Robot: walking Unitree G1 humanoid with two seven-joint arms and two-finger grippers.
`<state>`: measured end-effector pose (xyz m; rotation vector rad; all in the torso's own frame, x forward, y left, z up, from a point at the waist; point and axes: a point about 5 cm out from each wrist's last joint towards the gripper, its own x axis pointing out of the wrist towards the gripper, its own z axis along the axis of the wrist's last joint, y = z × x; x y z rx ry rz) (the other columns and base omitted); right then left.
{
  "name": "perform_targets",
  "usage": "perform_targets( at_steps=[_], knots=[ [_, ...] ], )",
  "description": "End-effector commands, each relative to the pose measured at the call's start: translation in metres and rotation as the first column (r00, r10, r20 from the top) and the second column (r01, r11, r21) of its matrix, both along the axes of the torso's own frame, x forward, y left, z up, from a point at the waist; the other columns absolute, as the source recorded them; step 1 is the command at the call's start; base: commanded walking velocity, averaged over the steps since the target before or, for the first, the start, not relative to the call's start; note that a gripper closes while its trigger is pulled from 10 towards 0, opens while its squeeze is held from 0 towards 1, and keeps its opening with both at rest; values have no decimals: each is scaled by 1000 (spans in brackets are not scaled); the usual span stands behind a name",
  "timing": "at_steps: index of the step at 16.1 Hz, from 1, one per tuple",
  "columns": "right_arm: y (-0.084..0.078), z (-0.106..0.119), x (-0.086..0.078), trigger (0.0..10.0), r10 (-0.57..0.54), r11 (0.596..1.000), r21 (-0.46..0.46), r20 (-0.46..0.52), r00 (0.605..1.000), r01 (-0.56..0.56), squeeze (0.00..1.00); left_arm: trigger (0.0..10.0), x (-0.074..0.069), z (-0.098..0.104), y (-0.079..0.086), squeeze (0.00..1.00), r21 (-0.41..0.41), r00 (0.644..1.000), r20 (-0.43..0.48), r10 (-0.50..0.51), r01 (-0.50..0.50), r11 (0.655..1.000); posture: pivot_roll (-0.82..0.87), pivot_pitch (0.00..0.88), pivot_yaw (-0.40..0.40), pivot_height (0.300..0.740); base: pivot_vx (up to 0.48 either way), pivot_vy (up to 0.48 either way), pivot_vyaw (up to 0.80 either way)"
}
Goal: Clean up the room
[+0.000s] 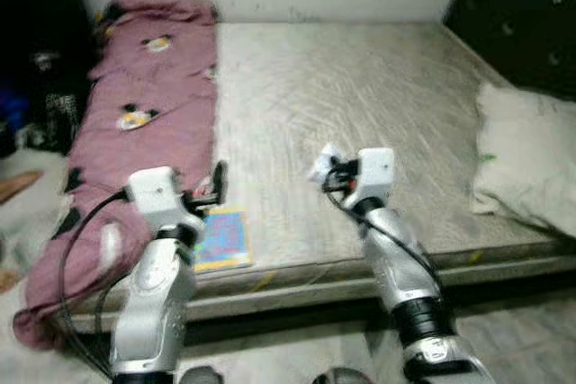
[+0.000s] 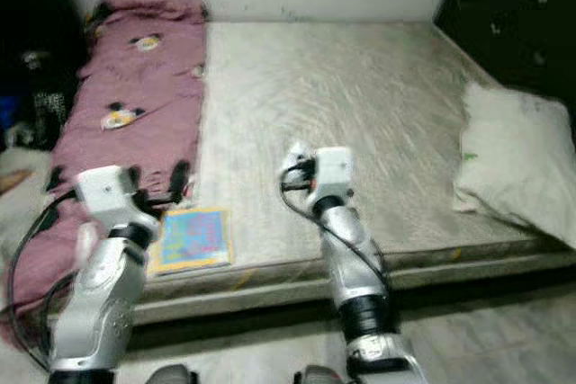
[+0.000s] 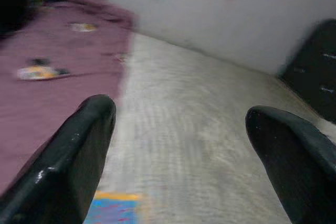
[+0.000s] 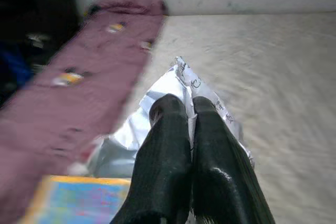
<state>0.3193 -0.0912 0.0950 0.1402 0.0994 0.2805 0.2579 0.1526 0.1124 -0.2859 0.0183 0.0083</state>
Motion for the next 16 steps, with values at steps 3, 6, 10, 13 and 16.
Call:
perform_targets(
  at_steps=[3,6,10,13,16],
  knots=[
    [-2,5,1,10000,10,1000,3,26,1000,-10,0,10000,1,3,-5,0,16,1000,10,-22,22,1000,-28,19,-37,740,0,475,0],
    [1,6,0,10000,31,999,10,34,999,-31,0,10000,1,2,-2,0,20,1000,7,-14,14,1000,-28,18,-36,740,0,476,0],
    [4,5,-3,10000,56,998,13,40,998,-57,0,10000,1,0,-3,0,25,1000,2,-14,14,1000,-26,6,-34,740,0,475,0],
    [6,4,-4,10000,74,997,4,47,996,-75,0,10000,1,-3,-2,0,11,1000,-7,-7,7,1000,-23,0,-21,740,0,471,0],
    [12,6,-2,10000,102,995,-18,71,992,-101,0,10000,8,-4,-2,0,16,1000,-7,1,-1,1000,-39,0,-15,740,0,470,669]
  ],
)
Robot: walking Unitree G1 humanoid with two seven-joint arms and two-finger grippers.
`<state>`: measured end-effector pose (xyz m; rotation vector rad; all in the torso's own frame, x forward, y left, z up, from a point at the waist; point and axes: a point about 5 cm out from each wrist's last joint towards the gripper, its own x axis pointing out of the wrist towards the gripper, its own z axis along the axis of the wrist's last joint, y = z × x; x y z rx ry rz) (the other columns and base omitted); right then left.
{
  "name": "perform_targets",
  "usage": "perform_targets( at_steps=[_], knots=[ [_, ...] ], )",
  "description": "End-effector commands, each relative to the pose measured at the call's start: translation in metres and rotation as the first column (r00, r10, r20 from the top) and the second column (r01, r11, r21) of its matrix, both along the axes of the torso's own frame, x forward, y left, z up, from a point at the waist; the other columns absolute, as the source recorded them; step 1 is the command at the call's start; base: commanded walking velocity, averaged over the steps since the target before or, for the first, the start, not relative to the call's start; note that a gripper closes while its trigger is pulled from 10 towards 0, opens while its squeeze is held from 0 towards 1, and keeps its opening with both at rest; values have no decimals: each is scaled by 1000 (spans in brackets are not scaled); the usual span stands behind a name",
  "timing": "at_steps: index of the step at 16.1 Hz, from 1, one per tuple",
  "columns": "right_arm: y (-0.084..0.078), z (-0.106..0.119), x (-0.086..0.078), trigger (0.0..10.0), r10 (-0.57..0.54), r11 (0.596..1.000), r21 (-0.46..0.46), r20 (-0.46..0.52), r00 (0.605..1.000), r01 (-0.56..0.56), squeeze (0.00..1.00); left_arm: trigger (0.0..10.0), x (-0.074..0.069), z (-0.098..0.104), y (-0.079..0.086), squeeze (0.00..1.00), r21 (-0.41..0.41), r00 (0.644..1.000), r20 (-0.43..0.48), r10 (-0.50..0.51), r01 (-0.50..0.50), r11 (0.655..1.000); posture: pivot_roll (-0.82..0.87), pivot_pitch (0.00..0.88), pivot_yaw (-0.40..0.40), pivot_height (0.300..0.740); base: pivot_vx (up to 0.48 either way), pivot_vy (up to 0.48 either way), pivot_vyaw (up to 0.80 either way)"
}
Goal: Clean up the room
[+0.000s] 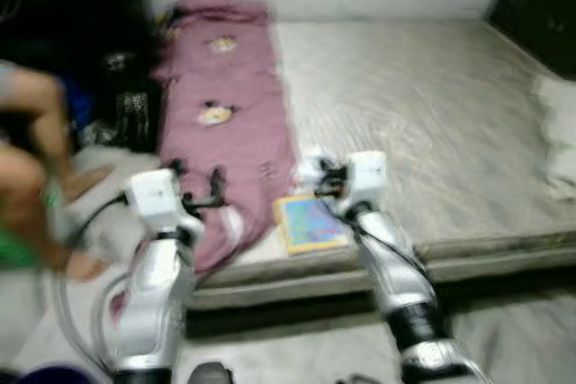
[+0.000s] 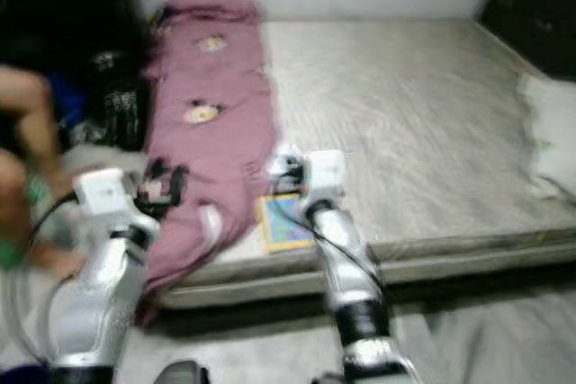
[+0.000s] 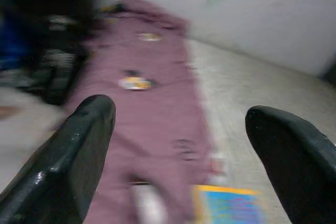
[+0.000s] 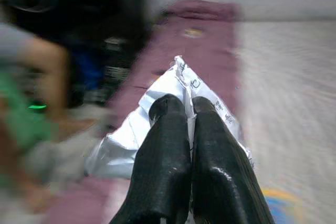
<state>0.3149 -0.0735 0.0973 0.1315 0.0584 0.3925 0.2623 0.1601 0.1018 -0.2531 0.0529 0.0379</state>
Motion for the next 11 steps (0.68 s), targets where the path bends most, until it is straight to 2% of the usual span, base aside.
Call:
perform_targets(
  at_steps=[1,2,3,5,7,11],
  knots=[
    [-4,7,5,10000,3,1000,-13,33,999,-2,0,10000,8,10,-10,0,33,999,41,-18,17,999,-55,0,-23,740,0,0,0],
    [-4,9,5,10000,6,1000,-8,35,999,-6,0,10000,9,13,-10,0,78,999,49,-14,10,997,-57,0,-25,740,0,0,0],
    [-5,11,6,10000,-3,1000,9,34,999,3,0,10000,10,14,-9,0,88,999,47,-10,5,996,-60,0,-25,740,0,0,0],
    [-8,10,8,10000,-12,1000,-5,28,1000,12,0,10000,10,15,-4,0,72,999,37,10,-13,997,-55,0,-36,740,0,0,0],
    [-2,11,4,10000,50,998,-49,53,997,-47,0,10000,6,11,1,0,56,999,47,18,-20,998,-57,0,-41,740,0,0,0],
    [4,22,2,10000,58,998,10,63,996,-58,0,10000,0,6,3,0,116,999,37,16,-21,993,-66,0,-32,740,0,0,731]
  ],
)
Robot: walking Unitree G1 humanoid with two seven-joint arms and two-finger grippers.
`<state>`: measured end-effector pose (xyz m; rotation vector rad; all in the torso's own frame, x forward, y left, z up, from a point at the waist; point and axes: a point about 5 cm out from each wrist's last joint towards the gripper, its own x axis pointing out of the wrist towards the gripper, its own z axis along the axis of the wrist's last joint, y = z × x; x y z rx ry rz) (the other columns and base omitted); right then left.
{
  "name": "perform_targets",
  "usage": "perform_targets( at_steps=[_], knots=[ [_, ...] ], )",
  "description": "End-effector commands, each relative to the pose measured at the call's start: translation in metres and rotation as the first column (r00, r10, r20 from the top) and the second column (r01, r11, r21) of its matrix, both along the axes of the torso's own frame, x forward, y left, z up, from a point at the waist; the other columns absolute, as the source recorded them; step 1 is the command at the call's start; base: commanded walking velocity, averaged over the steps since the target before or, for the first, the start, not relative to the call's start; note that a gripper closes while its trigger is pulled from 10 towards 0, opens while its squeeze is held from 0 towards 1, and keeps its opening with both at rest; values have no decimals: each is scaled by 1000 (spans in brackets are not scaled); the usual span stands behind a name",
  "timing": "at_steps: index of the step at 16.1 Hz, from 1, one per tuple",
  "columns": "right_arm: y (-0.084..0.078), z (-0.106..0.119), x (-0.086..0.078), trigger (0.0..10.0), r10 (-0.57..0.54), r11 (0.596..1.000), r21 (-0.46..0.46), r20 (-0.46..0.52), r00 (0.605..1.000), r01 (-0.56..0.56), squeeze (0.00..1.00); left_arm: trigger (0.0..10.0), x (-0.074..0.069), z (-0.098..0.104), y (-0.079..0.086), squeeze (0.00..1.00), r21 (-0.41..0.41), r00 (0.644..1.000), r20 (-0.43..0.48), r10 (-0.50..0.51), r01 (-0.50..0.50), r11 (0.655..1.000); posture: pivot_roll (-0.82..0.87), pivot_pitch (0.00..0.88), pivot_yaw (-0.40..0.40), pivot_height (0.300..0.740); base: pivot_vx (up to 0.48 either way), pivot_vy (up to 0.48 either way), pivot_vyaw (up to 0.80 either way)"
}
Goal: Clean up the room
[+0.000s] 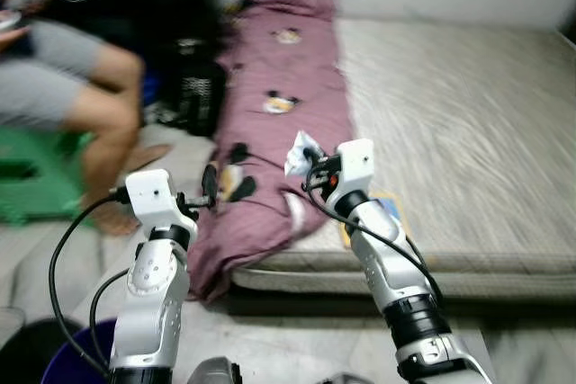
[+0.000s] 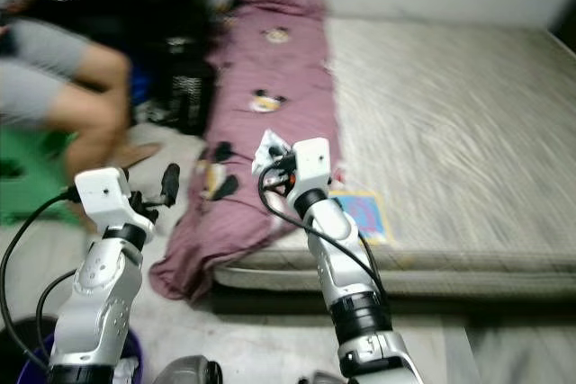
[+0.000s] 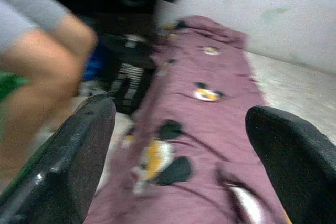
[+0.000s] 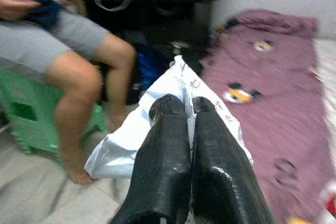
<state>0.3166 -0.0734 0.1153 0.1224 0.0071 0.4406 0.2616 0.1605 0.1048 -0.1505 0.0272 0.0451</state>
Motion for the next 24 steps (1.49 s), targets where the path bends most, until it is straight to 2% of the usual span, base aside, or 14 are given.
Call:
perform_targets(
  at_steps=[1,4,5,6,10,15,16,20,24],
  knots=[
    [3,5,-2,10000,23,1000,13,9,1000,-23,0,10000,-2,4,4,0,24,1000,19,19,-20,1000,-54,0,-34,740,0,0,800],
    [7,1,-5,10000,47,999,15,-7,999,-47,0,10000,-10,-1,13,0,100,999,9,31,-32,995,-45,0,-34,740,0,0,800],
    [9,8,-3,10000,64,998,20,9,998,-65,0,10000,-11,-2,15,0,108,999,-13,42,-40,993,-43,0,-33,740,0,0,800],
    [9,10,-3,10000,74,997,18,18,997,-74,0,10000,-11,-2,15,0,90,1000,-9,22,-21,996,-43,0,-33,740,0,0,800],
    [6,11,-1,10000,65,997,27,16,998,-65,0,10000,-11,-4,17,0,133,999,-16,36,-34,991,-41,0,-24,740,0,0,800],
    [9,8,-6,10000,94,995,38,6,996,-95,0,10000,-16,-6,15,0,149,999,-23,39,-35,988,-21,1,-38,740,0,0,800],
    [11,8,-6,10000,101,994,36,7,995,-101,0,10000,-18,-6,16,0,137,998,-23,54,-50,989,-16,1,-42,740,0,0,800],
    [17,11,-3,10000,128,991,35,12,992,-128,0,10000,-17,-3,20,0,179,996,0,92,-90,980,3,0,-64,740,0,0,800],
    [24,14,1,10000,161,986,28,25,987,-162,0,10000,-17,-3,23,0,165,991,11,134,-134,977,7,0,-86,740,0,0,800]
  ],
)
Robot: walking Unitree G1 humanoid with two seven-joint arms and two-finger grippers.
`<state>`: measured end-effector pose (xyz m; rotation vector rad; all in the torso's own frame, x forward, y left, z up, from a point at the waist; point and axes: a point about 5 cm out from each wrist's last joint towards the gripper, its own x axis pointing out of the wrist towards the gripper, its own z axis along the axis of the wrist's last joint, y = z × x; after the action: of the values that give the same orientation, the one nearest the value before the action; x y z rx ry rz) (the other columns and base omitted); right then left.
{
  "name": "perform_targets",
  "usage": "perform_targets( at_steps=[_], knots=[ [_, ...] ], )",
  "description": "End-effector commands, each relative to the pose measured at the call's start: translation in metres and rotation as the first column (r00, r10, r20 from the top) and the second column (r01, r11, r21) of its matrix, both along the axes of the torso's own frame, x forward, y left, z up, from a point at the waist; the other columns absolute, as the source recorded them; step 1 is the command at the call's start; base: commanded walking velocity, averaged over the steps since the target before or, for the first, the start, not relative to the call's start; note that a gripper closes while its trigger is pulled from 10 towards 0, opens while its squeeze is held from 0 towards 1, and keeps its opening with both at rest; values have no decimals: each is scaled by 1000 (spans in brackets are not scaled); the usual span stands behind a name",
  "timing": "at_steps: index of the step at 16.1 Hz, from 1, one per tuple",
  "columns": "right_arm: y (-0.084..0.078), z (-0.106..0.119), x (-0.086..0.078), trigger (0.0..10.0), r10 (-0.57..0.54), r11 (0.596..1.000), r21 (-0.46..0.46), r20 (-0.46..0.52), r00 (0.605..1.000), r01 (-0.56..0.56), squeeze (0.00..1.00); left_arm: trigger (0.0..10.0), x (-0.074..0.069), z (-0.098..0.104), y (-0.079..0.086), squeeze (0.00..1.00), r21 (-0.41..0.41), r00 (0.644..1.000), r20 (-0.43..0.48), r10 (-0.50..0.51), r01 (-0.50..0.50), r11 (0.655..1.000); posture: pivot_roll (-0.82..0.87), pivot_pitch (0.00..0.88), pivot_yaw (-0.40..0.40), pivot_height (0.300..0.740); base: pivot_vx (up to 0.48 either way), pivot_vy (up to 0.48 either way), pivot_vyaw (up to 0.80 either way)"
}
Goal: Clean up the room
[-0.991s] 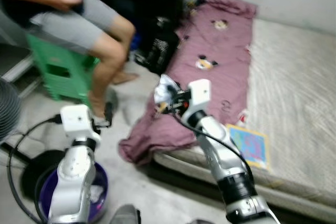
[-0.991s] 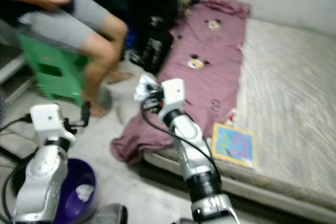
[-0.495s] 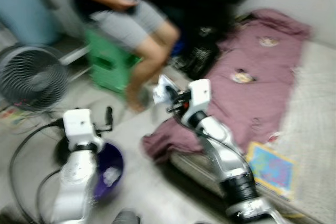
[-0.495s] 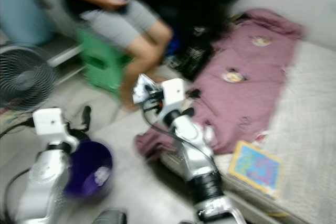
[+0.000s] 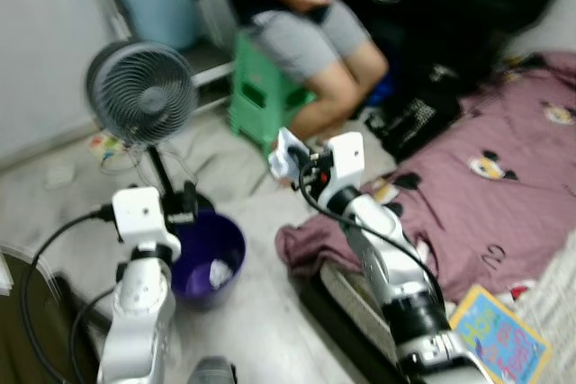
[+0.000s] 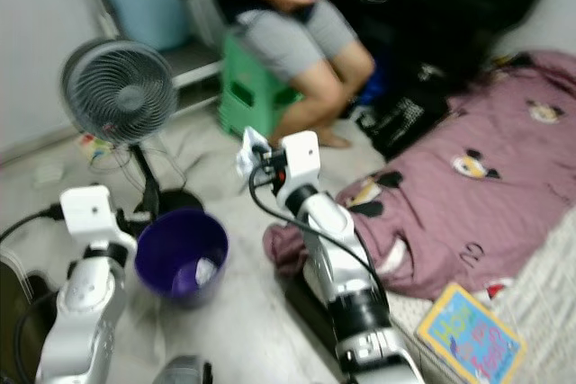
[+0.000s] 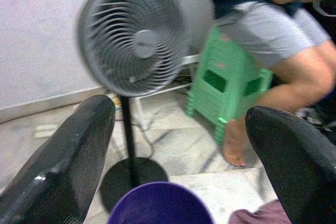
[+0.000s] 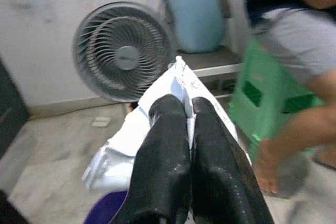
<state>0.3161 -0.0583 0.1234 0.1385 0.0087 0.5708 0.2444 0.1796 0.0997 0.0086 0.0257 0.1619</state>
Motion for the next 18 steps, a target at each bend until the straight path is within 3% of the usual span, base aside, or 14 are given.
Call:
perform_targets(
  at_steps=[1,3,5,7,18],
  knots=[
    [5,6,3,10000,6,1000,0,23,1000,-6,0,10000,1,2,2,0,0,1000,13,17,-17,1000,3,0,-86,740,0,0,638],
    [-1,-1,6,10000,-38,999,-19,-24,999,38,0,10000,3,3,1,0,-1,1000,18,8,-8,1000,-6,0,-78,740,0,0,0],
    [-3,2,5,10000,-19,1000,-6,7,1000,19,0,10000,6,3,0,0,0,1000,22,-1,1,1000,-17,0,-72,740,0,0,0],
    [1,4,2,10000,5,998,-55,50,999,-2,0,10000,10,5,-4,0,-3,999,28,-20,20,1000,-22,0,-70,740,0,0,800],
    [-1,2,1,10000,0,1000,-30,32,1000,1,0,10000,13,6,-15,0,-34,998,39,-58,60,998,-37,0,-68,740,0,0,800]
  ],
)
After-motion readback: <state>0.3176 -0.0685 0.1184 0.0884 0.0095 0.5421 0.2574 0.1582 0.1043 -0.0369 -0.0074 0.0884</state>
